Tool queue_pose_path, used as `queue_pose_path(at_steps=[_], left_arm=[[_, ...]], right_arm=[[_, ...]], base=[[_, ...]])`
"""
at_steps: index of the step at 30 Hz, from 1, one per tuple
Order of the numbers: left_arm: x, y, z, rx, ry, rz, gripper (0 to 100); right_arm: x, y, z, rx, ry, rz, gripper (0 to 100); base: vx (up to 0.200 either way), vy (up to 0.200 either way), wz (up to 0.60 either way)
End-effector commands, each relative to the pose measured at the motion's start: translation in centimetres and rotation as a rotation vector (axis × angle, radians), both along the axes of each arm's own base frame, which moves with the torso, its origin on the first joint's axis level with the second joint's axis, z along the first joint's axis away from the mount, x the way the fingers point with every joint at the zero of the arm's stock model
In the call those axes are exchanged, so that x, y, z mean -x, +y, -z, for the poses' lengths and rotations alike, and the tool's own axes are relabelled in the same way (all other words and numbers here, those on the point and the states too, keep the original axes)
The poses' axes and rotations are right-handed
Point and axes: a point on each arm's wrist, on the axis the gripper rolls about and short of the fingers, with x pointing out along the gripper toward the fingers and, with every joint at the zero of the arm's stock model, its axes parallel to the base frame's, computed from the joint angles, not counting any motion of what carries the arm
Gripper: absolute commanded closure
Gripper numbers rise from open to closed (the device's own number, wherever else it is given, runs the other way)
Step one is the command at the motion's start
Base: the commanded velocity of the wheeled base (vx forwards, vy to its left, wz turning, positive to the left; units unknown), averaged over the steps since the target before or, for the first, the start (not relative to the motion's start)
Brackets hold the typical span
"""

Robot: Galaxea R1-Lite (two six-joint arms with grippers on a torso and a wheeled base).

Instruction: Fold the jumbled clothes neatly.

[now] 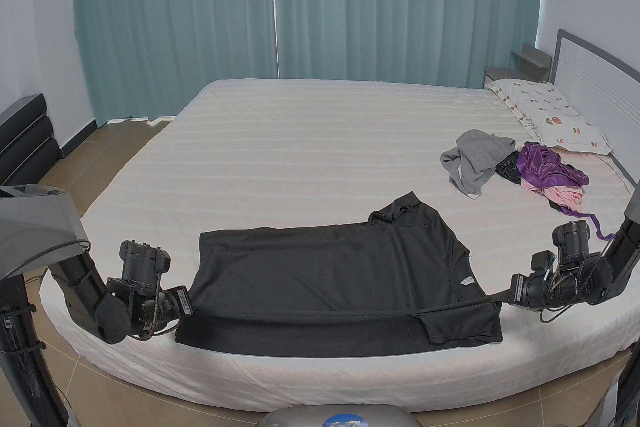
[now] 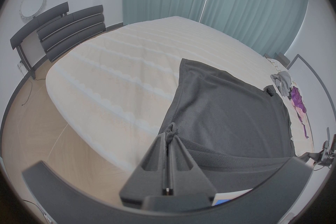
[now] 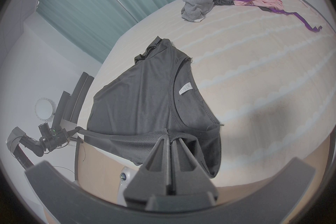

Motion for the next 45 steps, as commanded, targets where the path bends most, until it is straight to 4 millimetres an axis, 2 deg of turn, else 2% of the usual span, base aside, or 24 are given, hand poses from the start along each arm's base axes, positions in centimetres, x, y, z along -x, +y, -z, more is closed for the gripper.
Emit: queue_pose_path(at_steps=[1,9,18,19,24,25,31,33,36,39,40,42,44,45], left_arm=[[-1.0,-0.2,1.5,-0.005,0.029,-0.001,100],[-2.0,-0.3,2.8,-0.003,0.042,-0.008,100],[-2.1,-0.4,2.9,-0.002,0.039,-0.007,100],[-2.1,-0.4,2.9,-0.002,0.039,-0.007,0],[-2.3,-0.4,2.8,-0.001,0.035,-0.008,0],[-2.3,-0.4,2.7,-0.001,0.033,-0.008,0],[-2.0,-0.2,2.2,0.013,0.022,-0.028,0],[-1.7,0.1,1.6,0.019,0.008,-0.037,0],[-1.1,0.9,-0.4,0.037,-0.038,-0.06,0],[0.2,1.7,-2.0,0.076,-0.065,-0.066,0],[0.2,1.7,-2.0,0.076,-0.065,-0.066,0],[1.9,2.2,-3.4,0.161,-0.084,-0.078,0],[2.4,2.3,-3.6,0.183,-0.081,-0.081,0],[3.3,2.3,-3.7,0.22,-0.07,-0.092,0]], right_arm=[[-1.0,0.0,1.3,-0.004,0.027,-0.001,100],[-1.8,0.5,1.9,-0.006,0.036,-0.013,100],[-2.1,0.5,2.4,-0.007,0.045,-0.014,100],[-2.1,0.5,2.4,-0.007,0.045,-0.014,100],[-2.1,0.6,2.7,-0.007,0.056,-0.016,100],[-2.1,0.6,2.7,-0.008,0.055,-0.015,0],[-1.7,0.5,2.0,-0.021,0.048,0.003,0],[-1.6,0.4,1.4,-0.034,0.04,0.02,0],[-0.9,0.2,0.1,-0.068,0.024,0.056,0],[0.2,0.2,-0.6,-0.089,0.021,0.079,0],[0.2,0.2,-0.6,-0.089,0.021,0.079,0],[1.5,0.3,-1.5,-0.125,-0.001,0.108,0],[1.8,0.4,-1.7,-0.137,-0.007,0.12,0],[2.4,0.5,-1.7,-0.158,-0.005,0.138,0]], base=[[0.0,0.0,0.0],[0.0,0.0,0.0],[0.0,0.0,0.0],[0.0,0.0,0.0],[0.0,0.0,0.0],[0.0,0.0,0.0],[0.0,0.0,0.0],[0.0,0.0,0.0],[0.0,0.0,0.0],[0.0,0.0,0.0],[0.0,0.0,0.0],[0.0,0.0,0.0],[0.0,0.0,0.0],[0.0,0.0,0.0]])
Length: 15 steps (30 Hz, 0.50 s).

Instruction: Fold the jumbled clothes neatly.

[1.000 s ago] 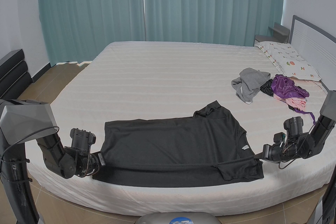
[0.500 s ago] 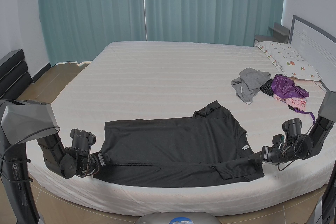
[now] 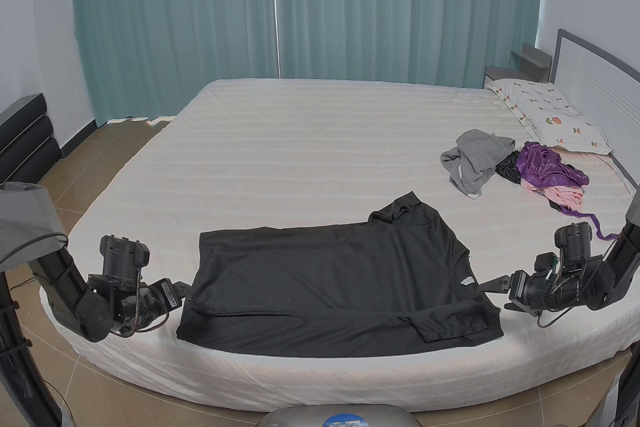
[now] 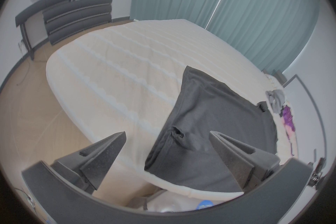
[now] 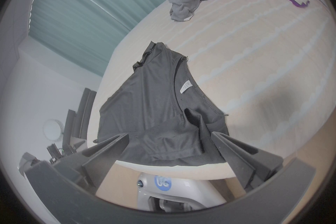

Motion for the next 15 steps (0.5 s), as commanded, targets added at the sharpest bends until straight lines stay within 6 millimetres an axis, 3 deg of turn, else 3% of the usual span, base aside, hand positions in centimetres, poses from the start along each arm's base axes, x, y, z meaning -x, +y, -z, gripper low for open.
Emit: queue_pose_path(at_steps=[1,7,15], left_arm=[[2.9,0.8,-2.2,0.097,-0.035,-0.036,0],[3.6,0.7,-1.6,0.176,0.0,-0.101,0],[3.6,0.1,-1.3,0.182,0.015,-0.086,0]], right_arm=[[2.3,0.3,-1.4,-0.045,-0.034,0.038,0],[3.3,0.4,-0.5,-0.095,-0.019,0.088,0],[2.6,0.7,0.8,-0.157,0.017,0.139,0]], base=[[0.0,0.0,0.0],[0.0,0.0,0.0],[0.0,-0.025,0.0]])
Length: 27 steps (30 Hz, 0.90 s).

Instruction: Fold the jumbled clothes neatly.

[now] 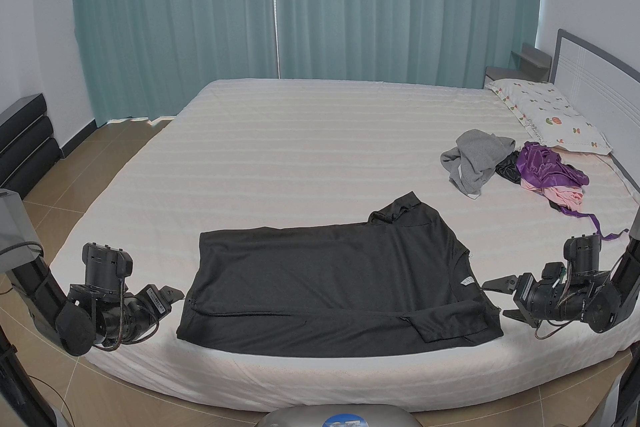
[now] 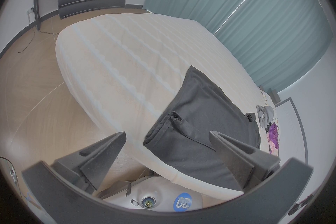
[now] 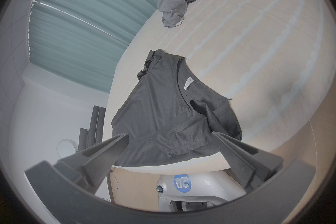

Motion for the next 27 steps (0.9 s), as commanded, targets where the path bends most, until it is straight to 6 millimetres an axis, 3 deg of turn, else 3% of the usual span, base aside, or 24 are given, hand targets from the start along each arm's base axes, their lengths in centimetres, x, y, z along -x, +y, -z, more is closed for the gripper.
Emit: queue_pose_path(at_steps=[1,5,27], left_arm=[[0.1,-0.5,0.2,0.0,0.011,0.018,0],[-0.2,-0.5,0.5,-0.001,0.018,0.018,0],[-1.1,-0.7,0.2,0.048,-0.018,-0.044,0]], right_arm=[[-0.1,0.1,1.3,-0.006,0.045,0.001,0],[-0.2,0.0,1.7,-0.007,0.047,0.007,0],[0.4,0.2,1.9,-0.004,0.062,-0.002,0]], base=[[0.0,-0.2,0.0],[0.0,-0.2,0.0],[0.0,0.0,0.0]])
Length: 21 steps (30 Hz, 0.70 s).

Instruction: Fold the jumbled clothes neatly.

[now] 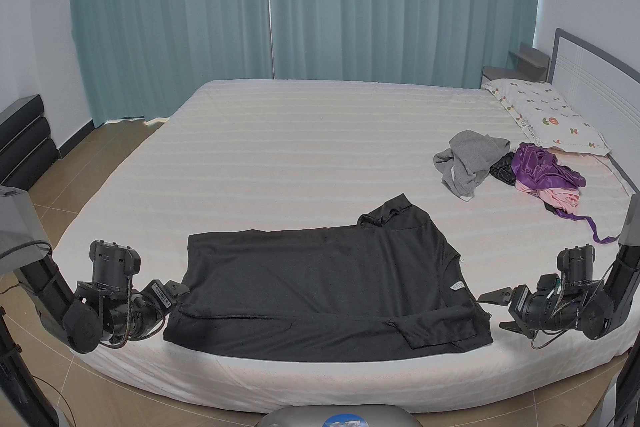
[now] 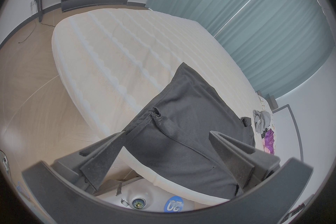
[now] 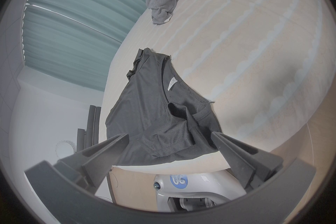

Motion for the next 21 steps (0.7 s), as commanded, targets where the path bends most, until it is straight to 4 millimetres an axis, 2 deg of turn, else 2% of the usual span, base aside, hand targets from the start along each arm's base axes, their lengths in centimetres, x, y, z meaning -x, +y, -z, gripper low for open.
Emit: queue_pose_path(at_steps=[1,3,11,16,21], left_arm=[[-0.1,0.0,-0.1,0.003,-0.007,-0.002,0],[-0.1,0.0,-0.2,0.005,-0.009,-0.005,0],[0.0,0.0,0.0,0.01,0.001,0.003,0],[0.9,-0.6,-0.4,0.018,0.004,0.038,0],[2.4,-1.9,0.3,0.089,0.067,0.164,0]], right_arm=[[0.0,0.0,0.0,0.0,0.002,0.0,0],[0.0,0.0,0.0,0.0,0.002,0.0,0],[0.0,0.0,0.1,0.003,0.001,-0.003,0],[0.0,0.0,0.1,0.004,0.002,-0.004,0],[0.1,0.0,0.1,0.003,0.005,-0.005,0]], base=[[0.0,0.0,0.0],[0.0,0.0,0.0],[0.2,0.0,0.0],[0.0,0.0,0.0],[0.0,0.0,0.0]])
